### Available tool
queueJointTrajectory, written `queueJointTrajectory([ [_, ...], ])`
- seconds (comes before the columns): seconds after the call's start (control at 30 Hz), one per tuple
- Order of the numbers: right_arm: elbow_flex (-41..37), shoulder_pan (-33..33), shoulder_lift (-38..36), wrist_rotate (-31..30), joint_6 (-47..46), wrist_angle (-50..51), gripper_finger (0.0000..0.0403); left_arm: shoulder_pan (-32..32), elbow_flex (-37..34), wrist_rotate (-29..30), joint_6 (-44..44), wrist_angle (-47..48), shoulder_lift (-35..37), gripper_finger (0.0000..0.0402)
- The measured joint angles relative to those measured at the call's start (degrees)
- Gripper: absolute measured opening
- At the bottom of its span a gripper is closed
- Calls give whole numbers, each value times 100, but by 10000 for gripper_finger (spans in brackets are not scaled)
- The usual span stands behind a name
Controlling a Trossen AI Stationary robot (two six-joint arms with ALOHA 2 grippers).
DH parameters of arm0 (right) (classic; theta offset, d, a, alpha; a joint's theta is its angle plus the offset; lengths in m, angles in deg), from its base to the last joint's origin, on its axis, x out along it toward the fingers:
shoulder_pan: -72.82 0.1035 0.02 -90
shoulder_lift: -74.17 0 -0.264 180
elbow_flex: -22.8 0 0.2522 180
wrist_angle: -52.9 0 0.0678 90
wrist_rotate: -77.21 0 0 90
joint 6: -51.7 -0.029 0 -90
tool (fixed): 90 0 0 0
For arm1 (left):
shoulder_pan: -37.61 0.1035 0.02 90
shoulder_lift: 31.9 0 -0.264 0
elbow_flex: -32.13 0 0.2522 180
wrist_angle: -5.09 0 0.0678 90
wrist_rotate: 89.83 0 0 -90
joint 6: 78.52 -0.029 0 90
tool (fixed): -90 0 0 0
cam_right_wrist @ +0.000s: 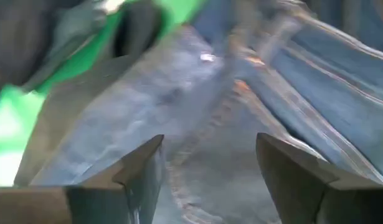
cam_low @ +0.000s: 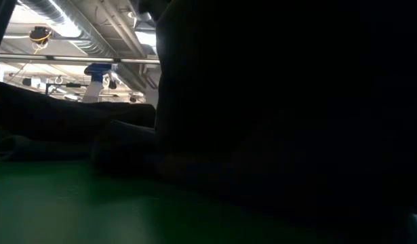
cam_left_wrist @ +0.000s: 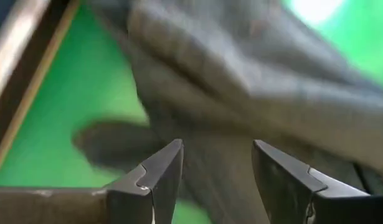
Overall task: Fold Laundry from Bin
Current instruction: Fold the blue pants
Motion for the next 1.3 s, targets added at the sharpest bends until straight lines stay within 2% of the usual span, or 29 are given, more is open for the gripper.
queueJointTrajectory([
  [0.1,0,438,-18,61,379,-230,253,-290,-344,291,446,360,111,182],
  [0.4,0,1798,17,-433,1464,-380,243,-1384,-1794,666,1904,494,132,181],
  [0.53,0,2173,17,-447,1664,-325,241,-1825,-2193,446,2437,932,132,181],
  [0.63,0,2438,19,-446,1758,-327,241,-2312,-2306,52,2780,919,132,181],
  [0.7,-1,2611,19,-446,1816,-330,241,-2687,-2326,11,3028,852,132,181],
  [0.9,-2,2973,19,-443,2038,-349,241,-3762,-2648,55,4180,359,117,181],
  [1.03,-2,3075,22,-448,2079,-393,241,-4202,-3123,271,4783,-761,55,181],
  [1.13,-4,3075,22,-472,2042,-404,241,-4245,-3394,787,4863,-1719,-60,181],
  [1.3,-7,3060,24,-733,1757,-404,241,-3881,-3460,1293,4440,-2442,-231,181],
])
